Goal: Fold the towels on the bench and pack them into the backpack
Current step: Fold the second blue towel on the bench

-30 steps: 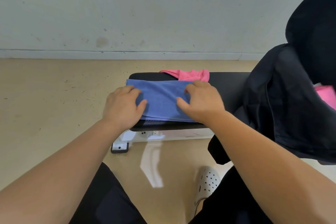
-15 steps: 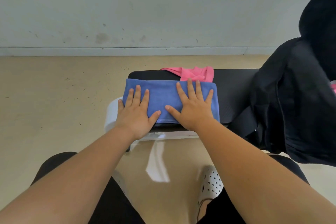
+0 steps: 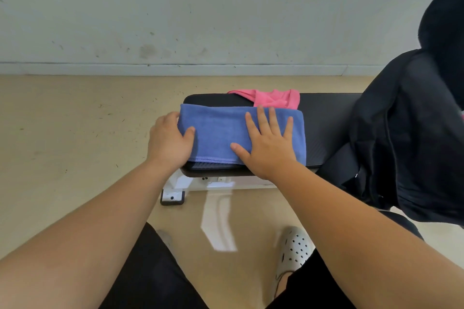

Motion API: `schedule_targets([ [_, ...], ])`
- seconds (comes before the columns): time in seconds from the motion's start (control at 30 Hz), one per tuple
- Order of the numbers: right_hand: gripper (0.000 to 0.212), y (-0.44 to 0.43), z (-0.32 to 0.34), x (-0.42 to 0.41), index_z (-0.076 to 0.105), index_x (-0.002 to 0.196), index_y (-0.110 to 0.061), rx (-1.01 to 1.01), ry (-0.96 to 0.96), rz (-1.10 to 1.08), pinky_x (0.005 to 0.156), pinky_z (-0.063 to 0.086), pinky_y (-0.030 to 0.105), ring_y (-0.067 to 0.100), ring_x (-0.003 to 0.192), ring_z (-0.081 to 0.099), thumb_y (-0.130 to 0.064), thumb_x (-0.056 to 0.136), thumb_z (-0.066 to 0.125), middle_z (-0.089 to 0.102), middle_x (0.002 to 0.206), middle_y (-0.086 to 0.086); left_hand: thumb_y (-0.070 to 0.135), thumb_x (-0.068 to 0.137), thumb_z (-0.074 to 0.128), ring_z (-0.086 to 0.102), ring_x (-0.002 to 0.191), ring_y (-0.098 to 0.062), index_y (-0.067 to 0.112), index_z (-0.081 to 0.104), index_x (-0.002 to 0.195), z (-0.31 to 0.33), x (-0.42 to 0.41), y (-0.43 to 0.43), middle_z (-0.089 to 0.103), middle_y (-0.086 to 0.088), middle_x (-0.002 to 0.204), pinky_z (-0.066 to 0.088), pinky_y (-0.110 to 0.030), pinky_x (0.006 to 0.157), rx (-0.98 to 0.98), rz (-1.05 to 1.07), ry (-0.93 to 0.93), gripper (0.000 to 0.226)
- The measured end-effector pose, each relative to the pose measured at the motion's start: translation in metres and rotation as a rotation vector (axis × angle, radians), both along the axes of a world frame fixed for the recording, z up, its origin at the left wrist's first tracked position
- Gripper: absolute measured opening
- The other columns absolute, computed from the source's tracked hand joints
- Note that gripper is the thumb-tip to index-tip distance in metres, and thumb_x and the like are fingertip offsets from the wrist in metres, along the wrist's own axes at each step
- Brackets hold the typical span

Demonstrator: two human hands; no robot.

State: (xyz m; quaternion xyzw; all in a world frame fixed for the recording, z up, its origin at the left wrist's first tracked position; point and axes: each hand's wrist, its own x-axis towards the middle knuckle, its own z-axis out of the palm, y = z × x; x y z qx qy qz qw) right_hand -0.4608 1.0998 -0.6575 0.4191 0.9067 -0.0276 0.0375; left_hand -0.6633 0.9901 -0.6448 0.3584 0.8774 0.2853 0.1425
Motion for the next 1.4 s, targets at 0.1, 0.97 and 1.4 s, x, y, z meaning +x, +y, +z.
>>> schedule_targets([
  [0.1,0.089,-0.006,0.003,-0.026,-0.010,0.159,-0.020,-0.017,0.022,0.045,0.117,-0.014,0.062,0.025,0.151,-0.023,-0.076,0.092,0.009,-0.021,0.166,0.000,0.036,0.095,0.057,0.062,0.097,-0.029,0.009,0.062,0.112,0.005,-0.007,0.016,0.065,-0.006,0.106,0.050,-0.041,0.079,-0.024,0.119,-0.282,0.033],
  [0.97,0.098,-0.058,0.004,-0.060,-0.009,0.159,-0.015,-0.122,0.030,0.070,0.118,-0.016,0.059,0.022,0.151,-0.023,-0.078,0.085,0.003,-0.017,0.166,0.001,-0.006,0.087,0.055,0.073,0.088,-0.027,0.013,0.066,0.113,0.027,-0.039,-0.041,0.073,-0.011,0.106,0.059,-0.038,0.069,0.253,0.176,-0.808,0.034],
  [1.4,0.074,-0.035,0.016,-0.054,0.021,0.158,-0.021,-0.170,0.291,0.014,0.124,0.004,0.046,0.020,0.155,0.001,-0.064,0.099,0.026,0.007,0.168,-0.001,-0.004,0.085,0.058,0.070,0.073,-0.021,0.010,0.067,0.112,0.053,-0.022,-0.031,0.070,-0.011,0.090,0.051,-0.025,0.053,0.358,0.133,-0.775,0.031],
])
